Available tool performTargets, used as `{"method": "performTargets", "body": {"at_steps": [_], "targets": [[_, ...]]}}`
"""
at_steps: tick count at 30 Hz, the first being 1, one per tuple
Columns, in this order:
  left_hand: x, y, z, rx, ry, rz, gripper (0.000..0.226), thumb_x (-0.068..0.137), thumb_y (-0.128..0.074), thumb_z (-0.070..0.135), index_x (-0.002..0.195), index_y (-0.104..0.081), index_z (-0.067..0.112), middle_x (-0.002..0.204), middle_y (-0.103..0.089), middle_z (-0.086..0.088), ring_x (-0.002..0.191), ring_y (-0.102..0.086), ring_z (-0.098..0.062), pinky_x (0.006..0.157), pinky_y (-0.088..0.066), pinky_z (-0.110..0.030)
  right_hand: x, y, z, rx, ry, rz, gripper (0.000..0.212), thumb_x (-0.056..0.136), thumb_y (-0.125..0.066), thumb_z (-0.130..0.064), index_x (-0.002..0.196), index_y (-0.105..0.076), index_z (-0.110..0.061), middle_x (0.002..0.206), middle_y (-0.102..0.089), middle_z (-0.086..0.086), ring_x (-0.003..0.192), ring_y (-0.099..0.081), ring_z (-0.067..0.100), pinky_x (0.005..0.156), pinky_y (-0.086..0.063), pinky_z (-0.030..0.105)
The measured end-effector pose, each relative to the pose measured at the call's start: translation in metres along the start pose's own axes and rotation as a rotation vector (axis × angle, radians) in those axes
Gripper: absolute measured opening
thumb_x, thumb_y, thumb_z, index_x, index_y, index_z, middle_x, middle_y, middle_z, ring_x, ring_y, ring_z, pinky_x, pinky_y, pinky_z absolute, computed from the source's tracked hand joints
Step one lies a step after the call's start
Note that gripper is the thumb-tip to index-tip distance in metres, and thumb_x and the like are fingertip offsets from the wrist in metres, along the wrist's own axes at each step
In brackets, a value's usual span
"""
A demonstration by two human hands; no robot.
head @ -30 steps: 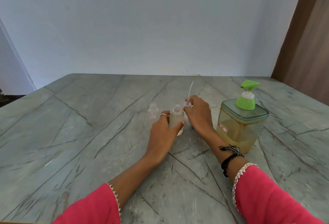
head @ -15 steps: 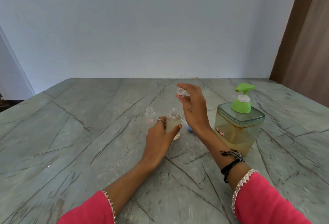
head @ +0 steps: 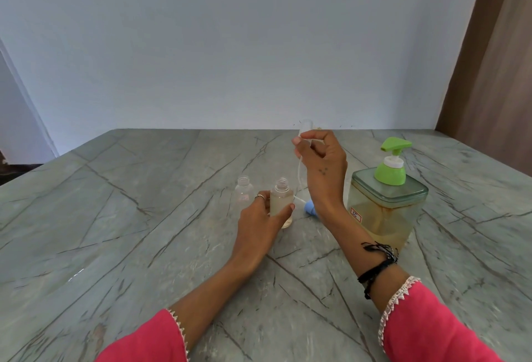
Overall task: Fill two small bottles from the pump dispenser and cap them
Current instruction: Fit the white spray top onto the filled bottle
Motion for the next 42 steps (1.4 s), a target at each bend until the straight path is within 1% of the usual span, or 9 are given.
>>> {"method": "performTargets", "body": {"at_steps": [4, 7, 14, 18, 25, 28, 32, 37, 42], "targets": [[0.001, 0.000, -0.001, 0.007, 0.007, 0.007, 0.028, 0.084, -0.064, 0.035, 0.107, -0.054, 0.023, 0.094, -0.059, 0.012, 0.086, -0.059, -0.006, 0.075, -0.045, -0.016, -0.001, -0.004, -0.007, 0.082, 0.011, -0.017, 0.023, 0.088, -0.067, -0.009, 0.086, -0.049, -0.025, 0.092, -0.070, 0.004, 0.084, -0.064, 0.006, 0.078, -0.048, 0.017], [0.002, 0.000, 0.000, 0.012, 0.004, 0.018, 0.034, 0.084, -0.065, 0.035, 0.113, -0.055, 0.019, 0.094, -0.056, 0.015, 0.084, -0.056, -0.003, 0.070, -0.042, -0.009, -0.001, -0.006, -0.011, 0.035, 0.037, -0.045, 0.035, 0.086, -0.067, -0.005, 0.094, -0.043, -0.030, 0.104, -0.068, -0.002, 0.085, -0.061, 0.000, 0.073, -0.045, 0.011], [0.002, 0.000, 0.000, 0.007, 0.003, 0.019, 0.036, 0.084, -0.065, 0.035, 0.114, -0.055, 0.019, 0.099, -0.059, 0.010, 0.091, -0.059, -0.007, 0.071, -0.043, -0.009, -0.002, -0.008, -0.014, 0.098, 0.092, -0.108, 0.054, 0.089, -0.061, 0.002, 0.120, -0.037, -0.035, 0.116, -0.065, 0.010, 0.104, -0.065, 0.019, 0.096, -0.050, 0.032], [0.001, 0.000, 0.000, 0.000, 0.007, 0.017, 0.037, 0.084, -0.065, 0.036, 0.116, -0.055, 0.019, 0.104, -0.061, 0.008, 0.092, -0.059, -0.006, 0.072, -0.043, -0.009, -0.004, -0.012, -0.017, 0.138, 0.077, -0.152, 0.053, 0.091, -0.057, 0.004, 0.125, -0.037, -0.031, 0.118, -0.060, 0.016, 0.096, -0.069, 0.016, 0.099, -0.049, 0.036], [0.002, -0.001, -0.001, 0.011, 0.007, 0.018, 0.043, 0.084, -0.064, 0.036, 0.121, -0.053, 0.017, 0.116, -0.063, 0.001, 0.102, -0.060, -0.012, 0.086, -0.047, -0.022, -0.004, -0.012, -0.014, 0.142, 0.047, -0.133, 0.052, 0.084, -0.064, -0.006, 0.122, -0.041, -0.032, 0.116, -0.062, 0.015, 0.097, -0.068, 0.029, 0.098, -0.048, 0.050], [0.001, -0.001, -0.001, 0.018, 0.007, 0.016, 0.044, 0.084, -0.064, 0.036, 0.122, -0.053, 0.016, 0.117, -0.063, 0.000, 0.103, -0.060, -0.014, 0.088, -0.048, -0.023, -0.005, -0.011, -0.016, 0.153, 0.063, -0.136, 0.051, 0.082, -0.064, -0.010, 0.121, -0.042, -0.034, 0.114, -0.063, 0.012, 0.095, -0.068, 0.029, 0.095, -0.049, 0.047], [0.001, 0.000, 0.000, 0.005, 0.006, 0.019, 0.039, 0.084, -0.064, 0.034, 0.118, -0.055, 0.017, 0.104, -0.060, 0.008, 0.093, -0.058, -0.007, 0.072, -0.044, -0.010, -0.006, -0.012, -0.019, 0.166, 0.089, -0.145, 0.051, 0.086, -0.063, -0.003, 0.121, -0.042, -0.035, 0.116, -0.061, 0.016, 0.096, -0.068, 0.029, 0.093, -0.049, 0.045], [0.001, 0.000, 0.001, 0.011, 0.000, 0.020, 0.039, 0.084, -0.064, 0.034, 0.118, -0.054, 0.017, 0.101, -0.057, 0.011, 0.091, -0.057, -0.005, 0.069, -0.041, -0.008, -0.007, -0.013, -0.020, 0.171, 0.095, -0.148, 0.051, 0.088, -0.062, 0.000, 0.121, -0.041, -0.033, 0.120, -0.057, 0.023, 0.103, -0.065, 0.035, 0.086, -0.053, 0.029], [0.001, 0.000, 0.000, 0.016, 0.007, 0.021, 0.041, 0.084, -0.064, 0.035, 0.120, -0.054, 0.017, 0.102, -0.056, 0.012, 0.092, -0.056, -0.005, 0.070, -0.040, -0.007, -0.006, -0.016, -0.013, 0.100, 0.070, -0.197, 0.049, 0.089, -0.060, 0.003, 0.121, -0.042, -0.030, 0.106, -0.064, 0.005, 0.086, -0.069, 0.018, 0.085, -0.053, 0.029]]}}
Point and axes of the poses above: each hand's wrist, its own x-axis towards the middle knuckle, its own y-axis out of the back of the hand, z = x × y, the point moved 8 cm from there along x, towards the middle knuckle
